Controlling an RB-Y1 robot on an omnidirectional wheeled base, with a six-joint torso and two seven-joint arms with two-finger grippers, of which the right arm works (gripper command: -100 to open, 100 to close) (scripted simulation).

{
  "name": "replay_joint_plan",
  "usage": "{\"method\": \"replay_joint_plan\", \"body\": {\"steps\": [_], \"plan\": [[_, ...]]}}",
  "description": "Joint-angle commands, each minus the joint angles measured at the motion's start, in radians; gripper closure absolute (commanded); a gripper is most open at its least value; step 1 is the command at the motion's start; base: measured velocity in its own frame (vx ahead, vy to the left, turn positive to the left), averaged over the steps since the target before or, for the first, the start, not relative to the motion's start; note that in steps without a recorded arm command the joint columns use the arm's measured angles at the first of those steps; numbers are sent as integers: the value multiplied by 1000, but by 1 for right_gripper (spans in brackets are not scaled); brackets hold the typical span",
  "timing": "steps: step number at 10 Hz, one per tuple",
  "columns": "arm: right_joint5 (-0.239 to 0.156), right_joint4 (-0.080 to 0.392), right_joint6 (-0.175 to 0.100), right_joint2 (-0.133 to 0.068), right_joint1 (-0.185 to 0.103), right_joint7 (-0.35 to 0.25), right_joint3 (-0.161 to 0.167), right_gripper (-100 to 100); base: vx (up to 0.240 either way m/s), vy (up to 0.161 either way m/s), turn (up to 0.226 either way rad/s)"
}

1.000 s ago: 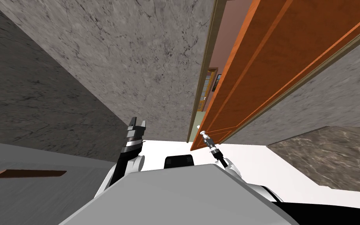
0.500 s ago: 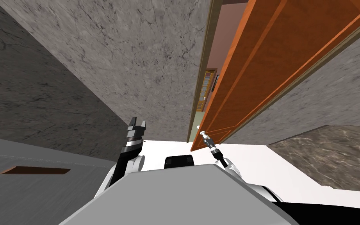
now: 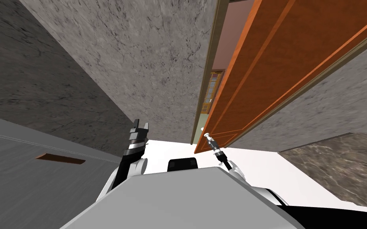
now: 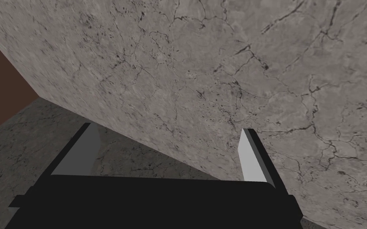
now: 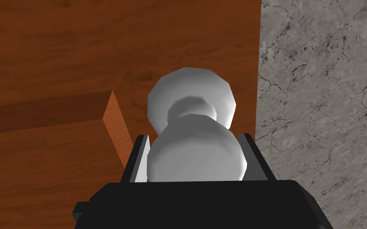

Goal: Pull the door open

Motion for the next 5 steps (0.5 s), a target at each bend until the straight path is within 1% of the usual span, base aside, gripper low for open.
{"method": "replay_joint_plan", "body": {"steps": [1, 5], "plan": [[-11, 3, -1, 1, -2, -29, 3, 100, -53, -33, 64], [-48, 0, 9, 3, -5, -126, 14, 100, -54, -31, 91]]}}
